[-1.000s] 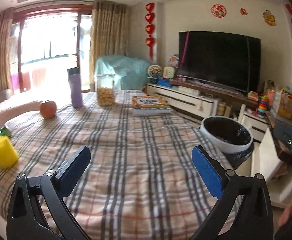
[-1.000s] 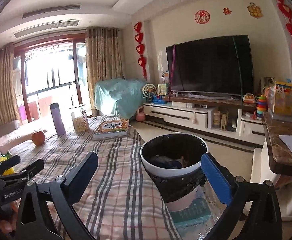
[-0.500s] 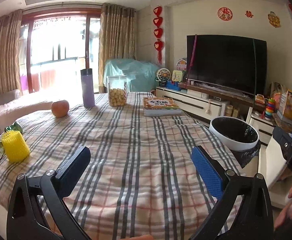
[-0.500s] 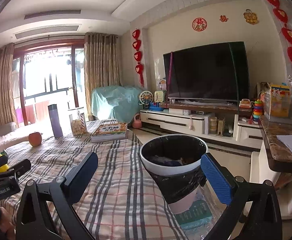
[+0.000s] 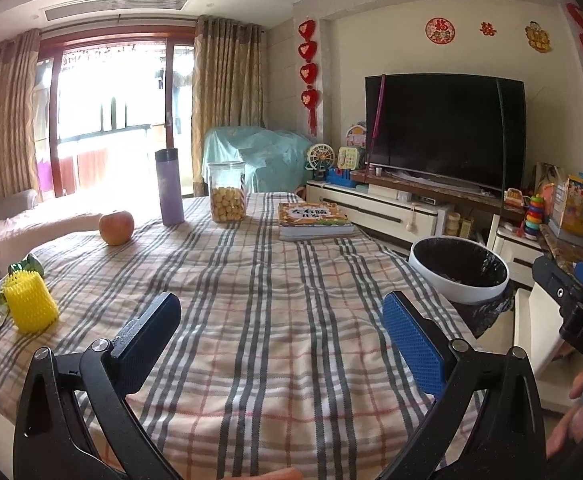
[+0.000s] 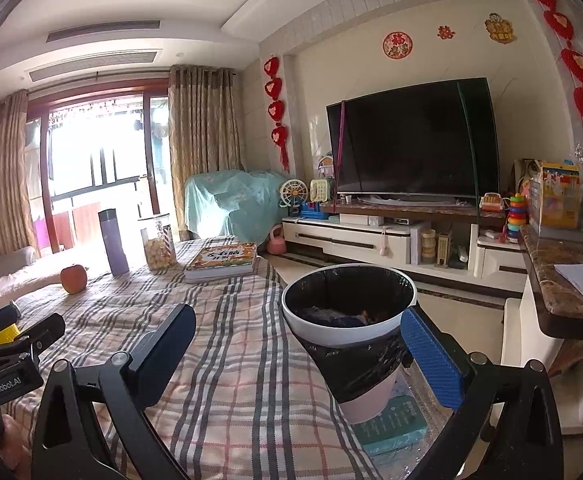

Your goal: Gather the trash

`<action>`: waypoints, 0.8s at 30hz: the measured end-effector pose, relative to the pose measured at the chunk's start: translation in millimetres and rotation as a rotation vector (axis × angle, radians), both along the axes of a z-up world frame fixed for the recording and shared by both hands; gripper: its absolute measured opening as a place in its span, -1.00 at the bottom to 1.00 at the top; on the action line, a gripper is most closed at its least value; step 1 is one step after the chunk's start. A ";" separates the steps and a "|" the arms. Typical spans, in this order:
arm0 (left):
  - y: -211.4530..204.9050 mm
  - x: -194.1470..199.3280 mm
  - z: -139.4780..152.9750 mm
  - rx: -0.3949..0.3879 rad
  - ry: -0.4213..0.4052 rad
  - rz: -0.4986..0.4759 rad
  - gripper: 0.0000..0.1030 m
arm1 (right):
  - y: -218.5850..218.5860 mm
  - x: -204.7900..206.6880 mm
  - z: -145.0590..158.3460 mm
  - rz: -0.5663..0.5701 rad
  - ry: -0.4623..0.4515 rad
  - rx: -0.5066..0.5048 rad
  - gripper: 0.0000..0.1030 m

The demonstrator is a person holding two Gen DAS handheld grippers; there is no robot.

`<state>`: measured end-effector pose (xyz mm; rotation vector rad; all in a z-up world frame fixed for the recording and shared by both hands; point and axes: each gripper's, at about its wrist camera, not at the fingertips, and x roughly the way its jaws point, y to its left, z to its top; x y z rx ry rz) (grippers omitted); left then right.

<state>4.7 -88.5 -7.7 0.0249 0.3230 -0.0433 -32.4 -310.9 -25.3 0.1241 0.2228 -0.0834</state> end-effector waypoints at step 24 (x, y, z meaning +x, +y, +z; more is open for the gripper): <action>-2.0 -5.0 3.4 0.015 -0.016 -0.003 1.00 | 6.3 -2.0 0.6 0.028 0.010 -0.003 1.00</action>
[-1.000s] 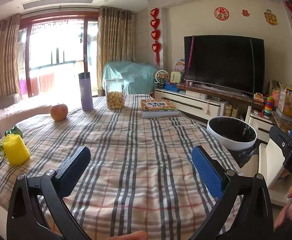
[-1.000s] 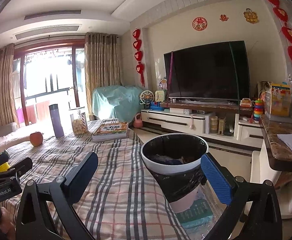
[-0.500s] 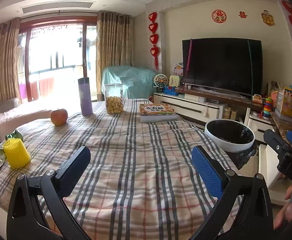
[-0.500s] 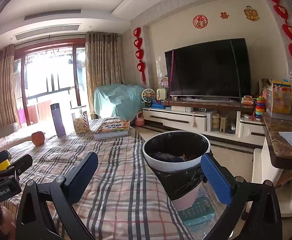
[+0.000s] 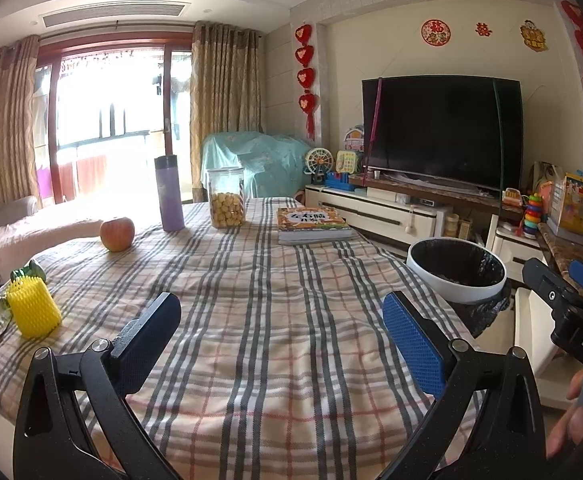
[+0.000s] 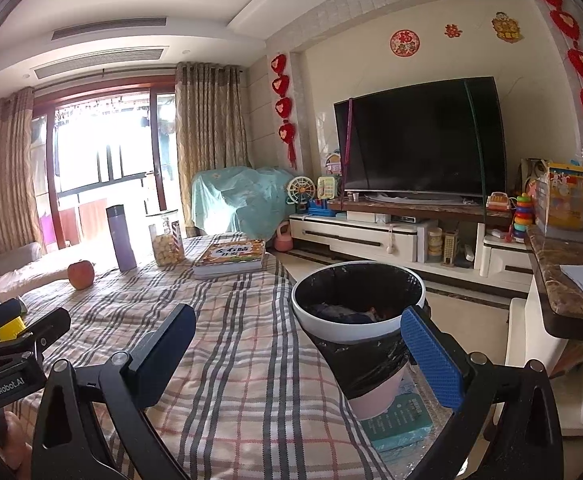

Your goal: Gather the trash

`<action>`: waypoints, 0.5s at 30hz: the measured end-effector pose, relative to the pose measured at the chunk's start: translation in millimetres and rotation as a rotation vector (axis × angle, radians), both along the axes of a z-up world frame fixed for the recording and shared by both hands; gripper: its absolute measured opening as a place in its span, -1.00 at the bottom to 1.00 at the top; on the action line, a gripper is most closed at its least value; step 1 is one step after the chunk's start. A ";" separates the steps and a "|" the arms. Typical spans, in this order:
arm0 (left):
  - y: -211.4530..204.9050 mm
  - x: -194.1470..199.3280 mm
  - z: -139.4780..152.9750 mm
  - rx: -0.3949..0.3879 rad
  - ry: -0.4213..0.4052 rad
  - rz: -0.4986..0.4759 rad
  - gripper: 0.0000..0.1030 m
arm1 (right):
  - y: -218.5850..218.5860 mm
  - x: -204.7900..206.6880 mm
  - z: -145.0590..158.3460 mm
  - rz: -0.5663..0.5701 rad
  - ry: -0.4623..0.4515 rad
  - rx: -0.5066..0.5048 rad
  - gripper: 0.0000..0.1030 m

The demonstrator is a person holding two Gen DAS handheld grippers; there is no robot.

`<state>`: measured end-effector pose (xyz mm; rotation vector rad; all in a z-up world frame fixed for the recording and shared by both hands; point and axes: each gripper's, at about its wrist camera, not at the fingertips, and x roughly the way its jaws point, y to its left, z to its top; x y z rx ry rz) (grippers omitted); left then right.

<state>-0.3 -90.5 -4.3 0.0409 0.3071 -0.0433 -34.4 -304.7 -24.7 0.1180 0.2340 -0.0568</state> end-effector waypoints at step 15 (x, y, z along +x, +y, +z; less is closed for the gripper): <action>0.0 -0.2 -0.4 0.000 0.000 0.000 1.00 | 1.6 0.4 0.1 0.003 0.001 0.001 1.00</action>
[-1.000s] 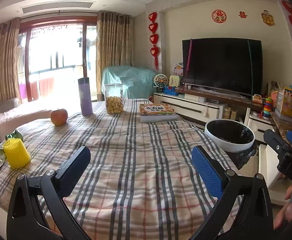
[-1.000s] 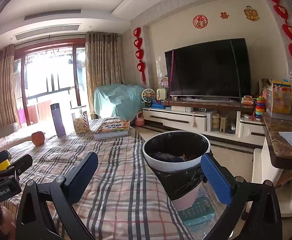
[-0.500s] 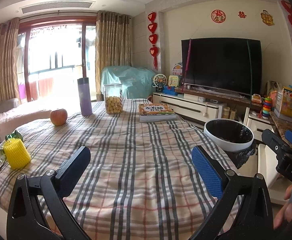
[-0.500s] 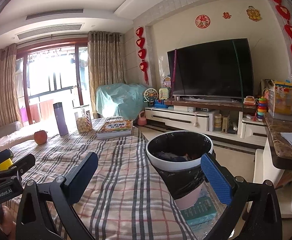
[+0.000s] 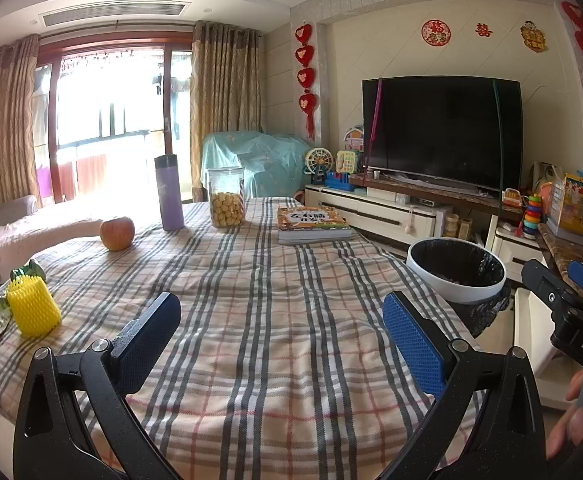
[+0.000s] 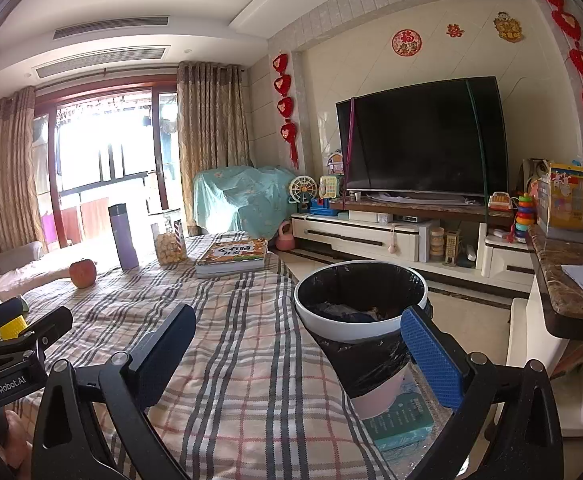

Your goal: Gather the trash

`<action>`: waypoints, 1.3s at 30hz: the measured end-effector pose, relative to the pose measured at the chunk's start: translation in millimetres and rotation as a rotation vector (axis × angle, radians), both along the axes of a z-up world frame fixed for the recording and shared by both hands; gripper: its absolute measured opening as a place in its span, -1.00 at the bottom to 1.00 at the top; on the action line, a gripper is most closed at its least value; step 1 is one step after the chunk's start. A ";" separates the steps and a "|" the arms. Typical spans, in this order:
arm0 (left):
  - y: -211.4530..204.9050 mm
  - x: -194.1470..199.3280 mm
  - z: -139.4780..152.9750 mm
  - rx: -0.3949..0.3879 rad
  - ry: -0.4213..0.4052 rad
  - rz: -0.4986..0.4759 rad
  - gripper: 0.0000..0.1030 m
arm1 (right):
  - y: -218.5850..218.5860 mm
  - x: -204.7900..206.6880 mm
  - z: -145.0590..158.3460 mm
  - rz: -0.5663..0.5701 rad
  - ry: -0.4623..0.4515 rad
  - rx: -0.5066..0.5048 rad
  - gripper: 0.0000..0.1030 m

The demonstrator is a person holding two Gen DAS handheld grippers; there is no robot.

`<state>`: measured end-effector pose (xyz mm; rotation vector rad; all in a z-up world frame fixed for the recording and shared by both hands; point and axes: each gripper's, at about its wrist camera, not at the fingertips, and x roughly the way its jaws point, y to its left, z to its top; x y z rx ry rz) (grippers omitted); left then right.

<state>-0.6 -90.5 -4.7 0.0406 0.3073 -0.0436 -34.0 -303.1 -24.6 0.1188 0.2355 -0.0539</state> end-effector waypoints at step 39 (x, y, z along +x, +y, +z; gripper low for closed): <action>-2.6 11.2 -10.4 0.008 0.030 -0.025 1.00 | -0.6 10.4 -2.4 0.036 0.037 0.035 1.00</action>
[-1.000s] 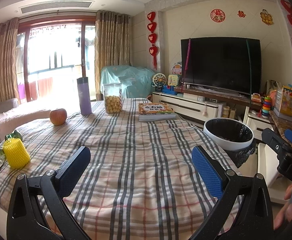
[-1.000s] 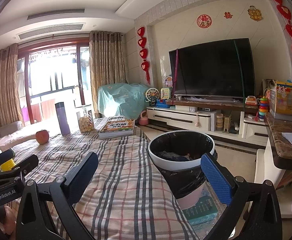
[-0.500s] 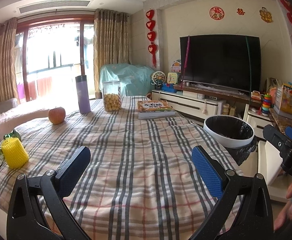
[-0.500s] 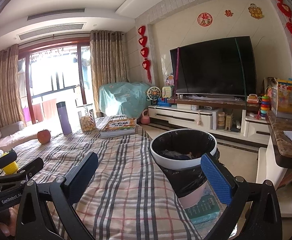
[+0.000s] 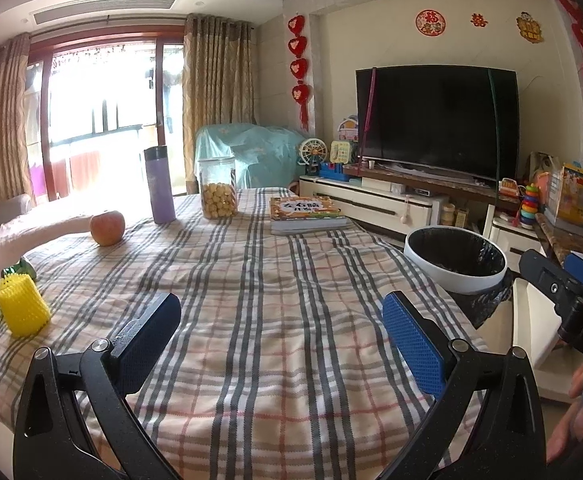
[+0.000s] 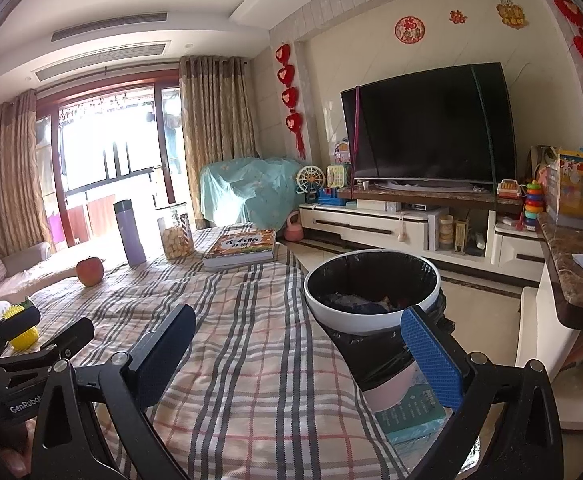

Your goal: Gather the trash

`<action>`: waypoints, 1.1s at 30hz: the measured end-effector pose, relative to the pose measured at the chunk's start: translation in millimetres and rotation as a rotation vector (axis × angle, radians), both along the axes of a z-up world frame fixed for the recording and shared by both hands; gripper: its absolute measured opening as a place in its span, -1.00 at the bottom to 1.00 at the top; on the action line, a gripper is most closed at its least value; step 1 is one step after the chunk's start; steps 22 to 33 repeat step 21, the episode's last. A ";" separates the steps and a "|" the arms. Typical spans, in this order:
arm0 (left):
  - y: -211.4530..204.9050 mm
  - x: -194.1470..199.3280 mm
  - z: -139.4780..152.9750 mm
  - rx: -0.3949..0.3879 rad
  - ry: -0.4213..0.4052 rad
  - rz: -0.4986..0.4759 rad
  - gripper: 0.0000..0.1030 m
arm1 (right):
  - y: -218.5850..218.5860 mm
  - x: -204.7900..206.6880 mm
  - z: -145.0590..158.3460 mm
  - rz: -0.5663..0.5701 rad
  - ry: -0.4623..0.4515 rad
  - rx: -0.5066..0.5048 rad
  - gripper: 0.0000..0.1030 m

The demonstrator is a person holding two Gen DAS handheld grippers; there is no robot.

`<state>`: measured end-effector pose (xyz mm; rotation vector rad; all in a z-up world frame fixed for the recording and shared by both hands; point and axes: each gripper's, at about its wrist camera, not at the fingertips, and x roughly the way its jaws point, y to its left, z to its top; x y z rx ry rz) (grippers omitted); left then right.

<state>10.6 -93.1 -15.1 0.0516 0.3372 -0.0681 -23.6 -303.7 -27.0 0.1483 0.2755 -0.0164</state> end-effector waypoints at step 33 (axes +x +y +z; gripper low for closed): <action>2.3 12.4 -4.1 -0.008 0.023 -0.004 1.00 | -2.4 18.7 -5.3 0.017 0.060 0.035 1.00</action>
